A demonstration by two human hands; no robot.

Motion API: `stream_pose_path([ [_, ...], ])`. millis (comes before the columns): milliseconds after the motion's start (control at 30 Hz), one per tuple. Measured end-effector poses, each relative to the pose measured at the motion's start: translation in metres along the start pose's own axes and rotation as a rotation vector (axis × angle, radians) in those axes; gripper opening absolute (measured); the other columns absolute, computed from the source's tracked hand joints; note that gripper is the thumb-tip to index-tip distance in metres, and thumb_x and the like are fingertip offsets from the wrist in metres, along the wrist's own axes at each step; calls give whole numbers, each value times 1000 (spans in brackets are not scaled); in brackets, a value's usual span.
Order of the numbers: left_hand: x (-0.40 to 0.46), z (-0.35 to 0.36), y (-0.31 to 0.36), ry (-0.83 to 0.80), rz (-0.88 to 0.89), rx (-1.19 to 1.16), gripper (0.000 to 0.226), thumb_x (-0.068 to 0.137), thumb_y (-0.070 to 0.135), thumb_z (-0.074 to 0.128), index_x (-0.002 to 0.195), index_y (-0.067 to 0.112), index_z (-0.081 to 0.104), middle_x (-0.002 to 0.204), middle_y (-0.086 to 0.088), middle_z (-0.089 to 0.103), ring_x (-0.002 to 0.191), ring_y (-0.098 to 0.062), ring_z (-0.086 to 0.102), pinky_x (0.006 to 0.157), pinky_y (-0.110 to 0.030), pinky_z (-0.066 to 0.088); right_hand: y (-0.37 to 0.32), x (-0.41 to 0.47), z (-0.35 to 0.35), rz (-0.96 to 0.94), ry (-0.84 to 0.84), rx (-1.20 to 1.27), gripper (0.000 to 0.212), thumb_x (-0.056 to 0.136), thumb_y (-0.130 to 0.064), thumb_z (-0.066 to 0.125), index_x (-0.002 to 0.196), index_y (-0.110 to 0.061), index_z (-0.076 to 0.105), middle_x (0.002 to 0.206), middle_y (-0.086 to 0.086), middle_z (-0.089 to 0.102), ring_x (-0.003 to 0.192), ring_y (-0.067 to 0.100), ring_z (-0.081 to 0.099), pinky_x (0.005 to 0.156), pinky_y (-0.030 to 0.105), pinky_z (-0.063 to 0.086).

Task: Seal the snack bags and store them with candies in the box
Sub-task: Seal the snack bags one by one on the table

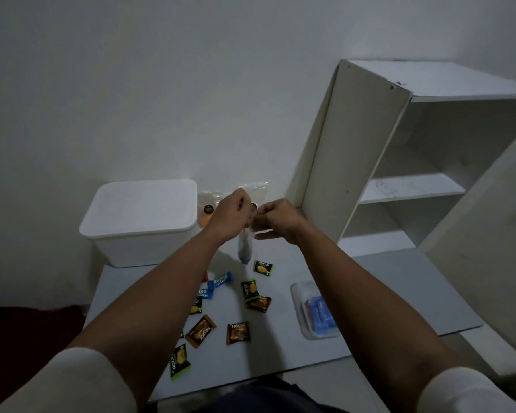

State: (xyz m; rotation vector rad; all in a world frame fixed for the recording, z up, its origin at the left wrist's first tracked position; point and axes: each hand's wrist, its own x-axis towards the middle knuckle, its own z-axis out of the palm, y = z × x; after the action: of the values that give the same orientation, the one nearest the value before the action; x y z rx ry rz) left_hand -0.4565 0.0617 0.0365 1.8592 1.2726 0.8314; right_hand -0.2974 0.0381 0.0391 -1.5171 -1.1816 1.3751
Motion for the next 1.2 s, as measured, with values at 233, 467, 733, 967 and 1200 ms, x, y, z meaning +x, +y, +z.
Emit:
stream_pose_path([
  [233,19,27,-7,11,-288,-177,32,97,35,58,75,12,51,67,-10,58,58,-21,59,52,-33,57,22,7,-16,12,74,34,11,93,2,64,86,-3,71,82,14,71,77,23,70,65,31,62],
  [467,53,65,-17,-115,-416,-364,20,98,14,52,92,-1,65,73,-11,62,66,-22,65,73,-48,64,39,45,-44,20,148,102,8,90,4,66,94,5,73,84,18,74,78,27,72,80,45,63],
  [733,130,94,-66,76,-340,-234,67,88,6,63,147,30,40,129,3,50,111,-16,52,88,-33,52,42,107,-104,107,52,24,15,96,-6,63,95,-11,77,98,10,74,93,21,69,83,38,57],
  [967,187,139,-100,-248,-344,-252,10,92,2,68,94,10,73,89,-1,72,82,-5,68,73,-18,49,50,176,-171,80,75,195,13,97,-18,66,97,-17,79,94,1,78,88,15,75,93,46,56],
  [1200,226,191,-125,-43,-300,-97,11,97,7,63,97,3,72,87,-3,69,75,-5,61,65,-6,42,152,232,-161,97,173,-87,62,68,-30,93,120,-17,63,114,-2,72,108,14,68,95,35,55],
])
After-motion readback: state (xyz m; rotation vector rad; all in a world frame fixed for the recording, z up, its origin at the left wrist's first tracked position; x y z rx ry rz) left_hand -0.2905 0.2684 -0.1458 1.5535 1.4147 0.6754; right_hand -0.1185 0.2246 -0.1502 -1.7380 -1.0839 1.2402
